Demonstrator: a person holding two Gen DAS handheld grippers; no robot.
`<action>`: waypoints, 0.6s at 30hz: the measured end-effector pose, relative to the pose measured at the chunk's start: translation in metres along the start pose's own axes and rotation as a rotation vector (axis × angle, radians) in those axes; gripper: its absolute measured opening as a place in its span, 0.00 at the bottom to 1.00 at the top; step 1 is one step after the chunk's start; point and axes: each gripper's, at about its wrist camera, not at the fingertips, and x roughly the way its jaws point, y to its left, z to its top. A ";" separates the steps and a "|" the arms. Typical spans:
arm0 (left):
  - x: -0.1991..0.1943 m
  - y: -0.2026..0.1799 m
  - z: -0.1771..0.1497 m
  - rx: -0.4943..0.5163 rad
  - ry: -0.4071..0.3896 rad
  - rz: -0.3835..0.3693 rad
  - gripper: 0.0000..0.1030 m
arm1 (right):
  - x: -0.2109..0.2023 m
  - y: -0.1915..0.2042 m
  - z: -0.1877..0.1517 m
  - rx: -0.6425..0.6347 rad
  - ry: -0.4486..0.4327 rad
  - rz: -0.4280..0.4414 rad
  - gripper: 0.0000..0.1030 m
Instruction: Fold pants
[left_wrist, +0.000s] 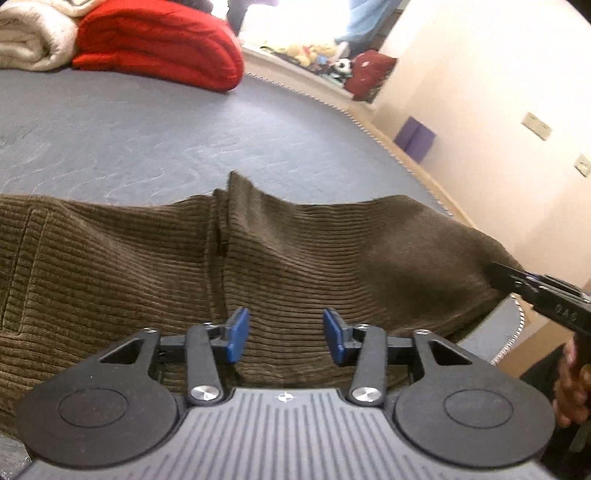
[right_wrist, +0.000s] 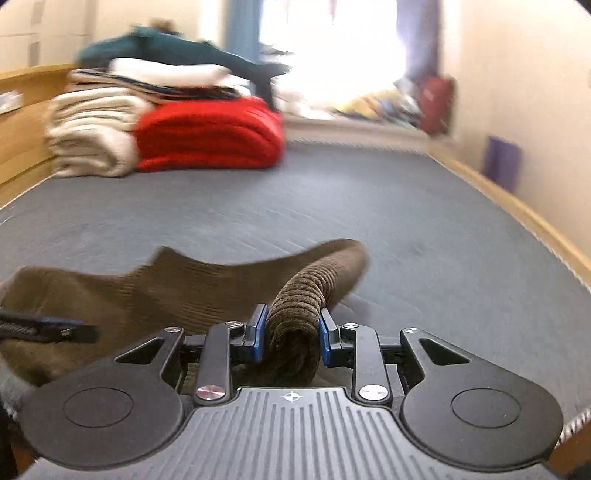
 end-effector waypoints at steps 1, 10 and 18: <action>-0.004 -0.003 0.000 0.002 -0.005 -0.010 0.53 | -0.002 0.007 0.000 -0.027 -0.013 0.018 0.28; -0.031 -0.026 0.046 -0.111 -0.055 -0.103 0.74 | -0.020 0.040 0.001 -0.199 -0.084 0.157 0.28; 0.008 -0.111 0.107 0.034 0.090 -0.186 0.82 | -0.027 0.032 0.002 -0.238 -0.106 0.207 0.28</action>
